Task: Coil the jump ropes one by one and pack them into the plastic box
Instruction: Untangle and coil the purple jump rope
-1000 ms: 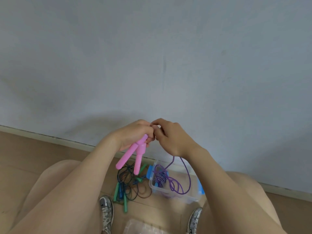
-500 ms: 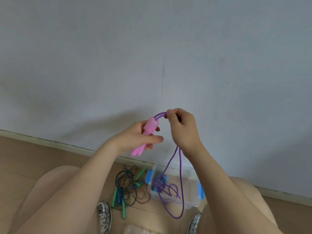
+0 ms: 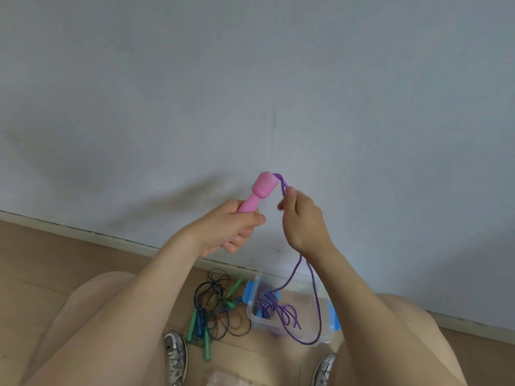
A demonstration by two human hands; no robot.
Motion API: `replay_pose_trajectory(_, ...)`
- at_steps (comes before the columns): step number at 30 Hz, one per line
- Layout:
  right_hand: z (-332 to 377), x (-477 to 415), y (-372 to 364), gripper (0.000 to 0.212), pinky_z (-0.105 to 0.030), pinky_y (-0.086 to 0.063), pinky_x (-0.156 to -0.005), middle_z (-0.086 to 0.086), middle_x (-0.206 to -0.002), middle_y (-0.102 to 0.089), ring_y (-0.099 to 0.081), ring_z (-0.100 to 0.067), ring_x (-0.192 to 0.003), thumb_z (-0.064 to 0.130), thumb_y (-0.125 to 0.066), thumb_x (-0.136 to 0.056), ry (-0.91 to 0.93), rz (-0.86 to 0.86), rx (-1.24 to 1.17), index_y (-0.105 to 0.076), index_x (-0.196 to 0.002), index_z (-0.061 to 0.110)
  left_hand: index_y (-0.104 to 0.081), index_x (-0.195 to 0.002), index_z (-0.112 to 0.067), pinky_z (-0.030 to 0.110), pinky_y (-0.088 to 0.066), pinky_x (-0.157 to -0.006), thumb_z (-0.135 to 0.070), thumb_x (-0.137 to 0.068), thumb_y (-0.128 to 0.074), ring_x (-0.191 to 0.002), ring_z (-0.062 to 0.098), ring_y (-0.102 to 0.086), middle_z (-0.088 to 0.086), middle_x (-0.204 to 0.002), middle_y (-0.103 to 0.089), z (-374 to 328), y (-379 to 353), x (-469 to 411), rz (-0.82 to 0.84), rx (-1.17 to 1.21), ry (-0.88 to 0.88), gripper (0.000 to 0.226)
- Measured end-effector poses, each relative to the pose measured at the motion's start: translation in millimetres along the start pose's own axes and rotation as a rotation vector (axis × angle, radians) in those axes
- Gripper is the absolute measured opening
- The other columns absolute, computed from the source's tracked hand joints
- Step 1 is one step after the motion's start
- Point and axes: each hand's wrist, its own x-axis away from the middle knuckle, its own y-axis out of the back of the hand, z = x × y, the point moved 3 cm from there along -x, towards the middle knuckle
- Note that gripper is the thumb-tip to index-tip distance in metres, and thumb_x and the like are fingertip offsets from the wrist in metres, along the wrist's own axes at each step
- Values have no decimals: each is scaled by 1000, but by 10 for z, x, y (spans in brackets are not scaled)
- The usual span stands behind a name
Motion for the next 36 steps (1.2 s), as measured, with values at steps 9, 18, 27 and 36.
replay_pose_trajectory(9, 210, 414, -411, 24, -36, -39, -69, -1, -82, -47, -60, -32, -86, 22, -46, -103, 255, 497, 755, -53, -84, 10, -52, -87, -17, 33, -41, -60, -21, -99, -55, -73, 26, -61, 5, -86, -63, 224, 160, -118, -350, -982, -29, 12)
replay_pose_trajectory(18, 251, 211, -165, 15, -33, -53, -65, 9, -70, -65, -64, -18, -75, 40, -76, -82, 423, 416, 455, -72, -86, 27, -64, -108, -23, 34, -43, -68, -16, -100, -56, -93, 30, -68, 0, -90, -60, 295, -96, -80, -127, -1569, 14, 13)
replay_pose_trajectory(27, -356, -288, 286, 19, -28, -49, -86, -6, -106, -80, -65, -15, -92, 13, -65, -103, 23, 606, -311, -82, -110, 16, -66, -98, -28, 34, -39, -59, -51, -100, -61, -77, 33, -68, 0, -82, -72, -2, -71, 9, -381, -1293, -563, 24)
replay_pose_trajectory(36, -157, 4, -91, 34, -26, -35, -54, -1, -67, -44, -36, -15, -55, 25, -46, -112, -246, 769, -254, -76, -112, 8, -48, -107, -22, 36, -37, -54, -13, -97, -56, -70, 37, -58, 6, -79, -60, 0, 89, -21, -694, -1186, -247, 16)
